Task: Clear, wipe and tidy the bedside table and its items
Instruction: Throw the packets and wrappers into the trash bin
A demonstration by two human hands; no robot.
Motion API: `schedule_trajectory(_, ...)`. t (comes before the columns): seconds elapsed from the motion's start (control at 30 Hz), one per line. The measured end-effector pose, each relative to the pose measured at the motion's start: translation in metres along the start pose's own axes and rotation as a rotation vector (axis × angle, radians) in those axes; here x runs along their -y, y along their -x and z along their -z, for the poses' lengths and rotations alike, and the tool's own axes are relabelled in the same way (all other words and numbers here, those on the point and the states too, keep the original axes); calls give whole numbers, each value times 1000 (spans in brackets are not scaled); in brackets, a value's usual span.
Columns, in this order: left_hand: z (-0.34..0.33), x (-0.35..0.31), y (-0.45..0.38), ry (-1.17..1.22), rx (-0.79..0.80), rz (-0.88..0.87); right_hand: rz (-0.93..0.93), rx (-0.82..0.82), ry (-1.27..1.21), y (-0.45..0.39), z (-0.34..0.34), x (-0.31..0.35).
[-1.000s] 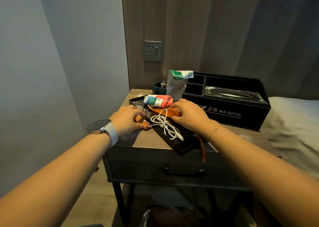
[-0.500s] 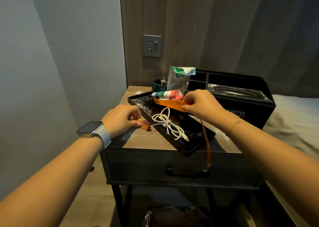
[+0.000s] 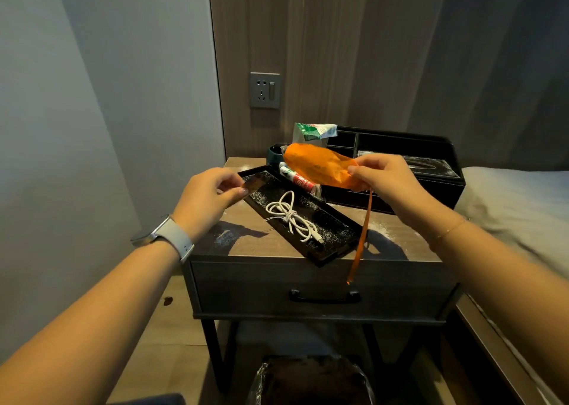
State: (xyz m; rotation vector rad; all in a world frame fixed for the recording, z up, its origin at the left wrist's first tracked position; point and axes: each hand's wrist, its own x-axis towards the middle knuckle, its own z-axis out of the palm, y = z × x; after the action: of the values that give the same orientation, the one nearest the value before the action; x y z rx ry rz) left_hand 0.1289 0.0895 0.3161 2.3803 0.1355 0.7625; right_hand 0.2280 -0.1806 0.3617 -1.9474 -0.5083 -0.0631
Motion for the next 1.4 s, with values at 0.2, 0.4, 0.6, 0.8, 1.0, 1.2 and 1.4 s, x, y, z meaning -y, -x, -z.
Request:
schedule_trajectory(0.2, 12, -42, 32, 154, -80, 35, 25, -88, -242, 49, 21, -5)
schedule_trajectory(0.4, 9, -80, 96, 332, 17, 108, -13, -67, -305, 111, 33, -11)
schedule_trajectory(0.6, -32, -83, 181, 495, 129, 294, -101, 29, -289, 192, 17, -46)
schedule_trajectory(0.8, -80, -32, 251, 423, 297, 383, -429, 190, -253, 234, -7, -103)
schedule_trajectory(1.0, -126, -1, 278, 290, 356, 444, -613, 383, 177, 219, -45, -157)
schedule_trajectory(1.2, -154, 17, 285, 142, 496, 455, -670, 468, 239, 199, -99, -189)
schedule_trajectory(1.4, -159, 25, 281, 125, 614, 491, -613, 515, 192, 181, -106, -191)
